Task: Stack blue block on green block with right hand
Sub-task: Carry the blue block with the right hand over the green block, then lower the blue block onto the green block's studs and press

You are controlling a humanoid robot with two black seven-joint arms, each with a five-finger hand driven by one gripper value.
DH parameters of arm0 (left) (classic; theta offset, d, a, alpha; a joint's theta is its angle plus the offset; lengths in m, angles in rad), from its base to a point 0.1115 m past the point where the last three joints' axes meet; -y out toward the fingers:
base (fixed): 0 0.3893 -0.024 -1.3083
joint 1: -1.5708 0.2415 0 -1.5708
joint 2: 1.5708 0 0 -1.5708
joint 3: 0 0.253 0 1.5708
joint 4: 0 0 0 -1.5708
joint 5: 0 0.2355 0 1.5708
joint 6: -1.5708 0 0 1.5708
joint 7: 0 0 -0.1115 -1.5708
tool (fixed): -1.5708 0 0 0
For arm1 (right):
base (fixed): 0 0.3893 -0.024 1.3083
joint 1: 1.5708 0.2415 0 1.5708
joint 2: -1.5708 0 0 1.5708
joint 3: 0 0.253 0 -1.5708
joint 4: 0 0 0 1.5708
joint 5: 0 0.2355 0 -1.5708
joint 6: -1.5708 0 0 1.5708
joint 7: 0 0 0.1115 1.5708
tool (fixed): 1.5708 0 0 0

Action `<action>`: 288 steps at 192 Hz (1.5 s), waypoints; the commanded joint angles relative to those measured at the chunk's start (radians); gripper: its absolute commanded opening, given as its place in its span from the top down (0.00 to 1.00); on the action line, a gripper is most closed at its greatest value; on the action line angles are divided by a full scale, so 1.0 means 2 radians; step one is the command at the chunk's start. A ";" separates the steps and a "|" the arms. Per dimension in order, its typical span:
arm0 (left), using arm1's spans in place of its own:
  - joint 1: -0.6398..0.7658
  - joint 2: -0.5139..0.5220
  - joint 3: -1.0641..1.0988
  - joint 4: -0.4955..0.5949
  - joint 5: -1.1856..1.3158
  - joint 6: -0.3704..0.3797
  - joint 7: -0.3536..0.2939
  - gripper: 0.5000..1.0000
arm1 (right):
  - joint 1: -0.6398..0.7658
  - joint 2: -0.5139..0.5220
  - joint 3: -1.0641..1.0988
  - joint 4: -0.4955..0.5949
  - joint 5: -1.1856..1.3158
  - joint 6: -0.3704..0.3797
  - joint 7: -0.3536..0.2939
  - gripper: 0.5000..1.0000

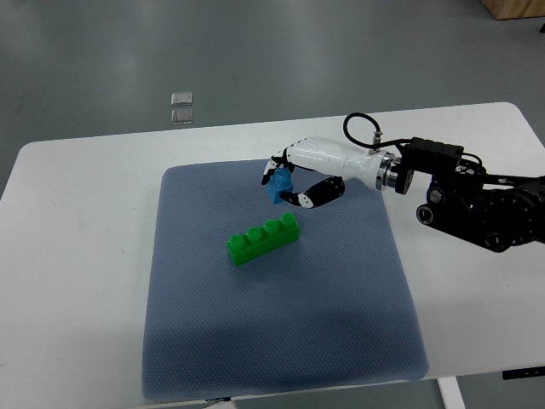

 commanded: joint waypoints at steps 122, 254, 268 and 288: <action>0.000 0.000 0.000 0.000 0.000 0.000 0.000 0.00 | -0.004 0.007 -0.036 0.010 -0.038 -0.021 -0.005 0.91; 0.000 0.000 0.000 0.000 0.000 0.000 0.001 0.00 | 0.001 0.017 -0.054 -0.004 -0.047 -0.016 -0.016 0.91; 0.001 0.000 0.000 0.000 0.000 0.000 0.000 0.00 | 0.001 0.023 -0.054 -0.006 -0.047 -0.016 -0.019 0.91; 0.000 0.000 0.000 0.000 0.000 0.000 0.000 0.00 | 0.000 0.027 -0.054 -0.011 -0.047 -0.016 -0.020 0.91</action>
